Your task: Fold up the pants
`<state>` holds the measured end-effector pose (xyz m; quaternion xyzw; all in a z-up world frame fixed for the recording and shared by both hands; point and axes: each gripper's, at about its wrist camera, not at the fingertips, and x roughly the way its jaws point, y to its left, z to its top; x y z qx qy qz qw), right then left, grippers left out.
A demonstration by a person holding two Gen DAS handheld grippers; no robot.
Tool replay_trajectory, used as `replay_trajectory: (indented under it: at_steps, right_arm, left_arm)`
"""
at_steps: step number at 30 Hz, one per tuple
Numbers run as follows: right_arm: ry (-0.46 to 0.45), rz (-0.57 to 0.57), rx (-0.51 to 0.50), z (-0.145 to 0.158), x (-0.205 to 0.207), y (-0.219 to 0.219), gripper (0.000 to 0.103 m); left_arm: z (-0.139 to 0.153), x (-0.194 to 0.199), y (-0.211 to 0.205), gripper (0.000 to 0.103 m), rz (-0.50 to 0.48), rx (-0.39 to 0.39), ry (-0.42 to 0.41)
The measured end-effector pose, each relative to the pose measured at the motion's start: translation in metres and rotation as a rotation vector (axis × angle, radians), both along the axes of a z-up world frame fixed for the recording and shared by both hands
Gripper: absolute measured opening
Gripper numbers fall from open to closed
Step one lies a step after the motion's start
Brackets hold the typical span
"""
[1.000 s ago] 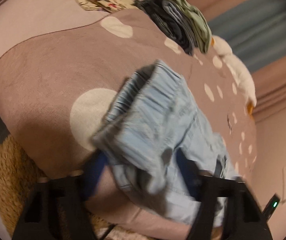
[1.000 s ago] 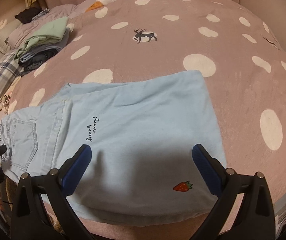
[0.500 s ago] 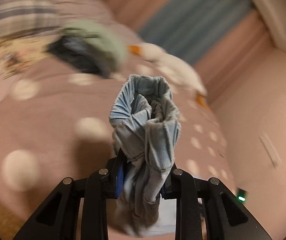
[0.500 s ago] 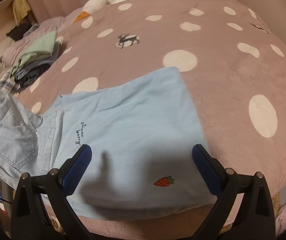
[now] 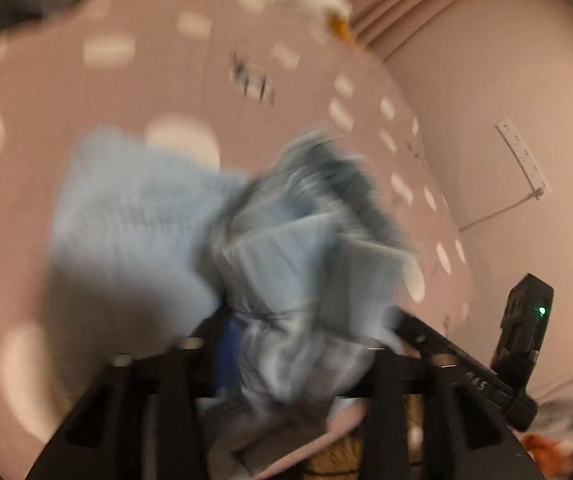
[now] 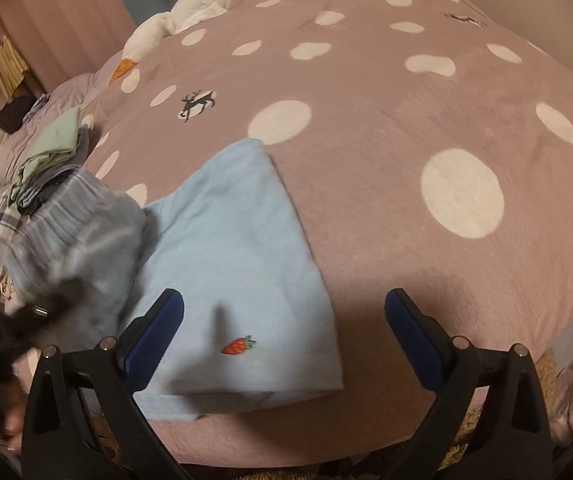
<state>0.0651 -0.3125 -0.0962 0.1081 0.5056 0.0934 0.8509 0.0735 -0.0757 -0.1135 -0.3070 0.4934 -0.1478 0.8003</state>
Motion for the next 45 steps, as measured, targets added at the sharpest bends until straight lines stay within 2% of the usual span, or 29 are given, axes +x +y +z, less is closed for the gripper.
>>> replay_trajectory:
  at_steps: [2,3,5,8,11,15,18,20,22,23,24,25,27,28,29,30,31,33,36,38,40,43,45]
  right_arm:
    - [-0.002,0.002,0.013,0.001,-0.002,-0.002,0.101]
    - [-0.004,0.005,0.016,0.002,-0.002,-0.002,0.101]
    - [-0.012,0.014,0.029,0.005,-0.002,-0.001,0.101]
    - [-0.028,0.038,0.087,0.015,0.001,0.002,0.101]
    - [-0.04,0.087,0.14,0.023,0.006,0.013,0.101]
    - [0.003,0.156,0.199,0.021,0.014,0.034,0.102]
    - [0.031,0.205,0.188,0.011,0.017,0.052,0.102]
    - [0.093,0.196,0.164,-0.007,0.023,0.06,0.102]
    - [0.133,0.191,0.195,-0.02,0.025,0.061,0.097]
    - [0.108,0.19,0.173,-0.019,0.025,0.063,0.094]
    - [0.075,0.211,0.151,-0.015,0.023,0.067,0.072]
    - [0.068,0.264,0.166,-0.013,0.023,0.073,0.044]
    - [0.075,0.266,0.138,-0.005,0.025,0.077,0.034]
    - [0.032,0.282,0.147,0.008,0.022,0.076,0.03]
    - [-0.021,0.293,0.178,0.024,0.017,0.072,0.029]
    - [-0.059,0.296,0.188,0.039,0.015,0.069,0.029]
    - [-0.088,0.289,0.176,0.051,0.013,0.064,0.029]
    - [-0.113,0.261,0.13,0.057,0.015,0.057,0.029]
    - [-0.073,0.208,0.014,0.036,0.022,0.047,0.029]
    - [-0.012,0.205,-0.037,0.013,0.027,0.048,0.029]
    - [0.016,0.181,-0.048,-0.003,0.028,0.044,0.033]
    - [0.024,0.149,-0.013,-0.009,0.031,0.036,0.036]
    - [0.03,0.147,0.001,-0.012,0.033,0.035,0.036]
  left_arm:
    - [-0.002,-0.004,0.01,0.058,0.039,-0.068,0.022]
    - [0.002,-0.008,0.013,0.062,0.037,-0.066,0.023]
    - [0.014,-0.022,0.018,0.078,0.023,-0.063,-0.004]
    - [0.039,-0.047,0.031,0.088,0.042,-0.007,-0.067]
    - [0.049,-0.062,0.053,0.088,0.116,0.048,-0.099]
    - [0.037,-0.072,0.08,0.088,0.225,0.1,-0.048]
    - [0.025,-0.07,0.09,0.088,0.274,0.109,-0.012]
    - [0.022,-0.072,0.095,0.088,0.301,0.117,-0.006]
    - [0.017,-0.07,0.098,0.088,0.313,0.118,-0.008]
    - [0.016,-0.069,0.099,0.088,0.313,0.118,-0.009]
    - [0.016,-0.069,0.099,0.088,0.312,0.118,-0.012]
    - [0.016,-0.067,0.099,0.088,0.306,0.12,-0.02]
    - [0.021,-0.063,0.096,0.076,0.293,0.145,-0.046]
    - [0.024,-0.058,0.095,0.063,0.287,0.167,-0.05]
    - [0.027,-0.051,0.093,0.056,0.281,0.179,-0.057]
    - [0.031,-0.044,0.091,0.054,0.272,0.174,-0.07]
    - [0.032,-0.041,0.092,0.051,0.263,0.165,-0.082]
    - [0.036,-0.027,0.088,0.05,0.239,0.148,-0.105]
    - [0.032,-0.004,0.08,0.046,0.208,0.156,-0.108]
    - [0.022,0.008,0.073,0.042,0.183,0.185,-0.078]
    - [0.01,0.015,0.063,0.042,0.135,0.223,-0.056]
    - [-0.011,0.021,0.053,0.042,0.101,0.308,0.016]
    - [-0.021,0.017,0.056,0.042,0.112,0.278,0.041]
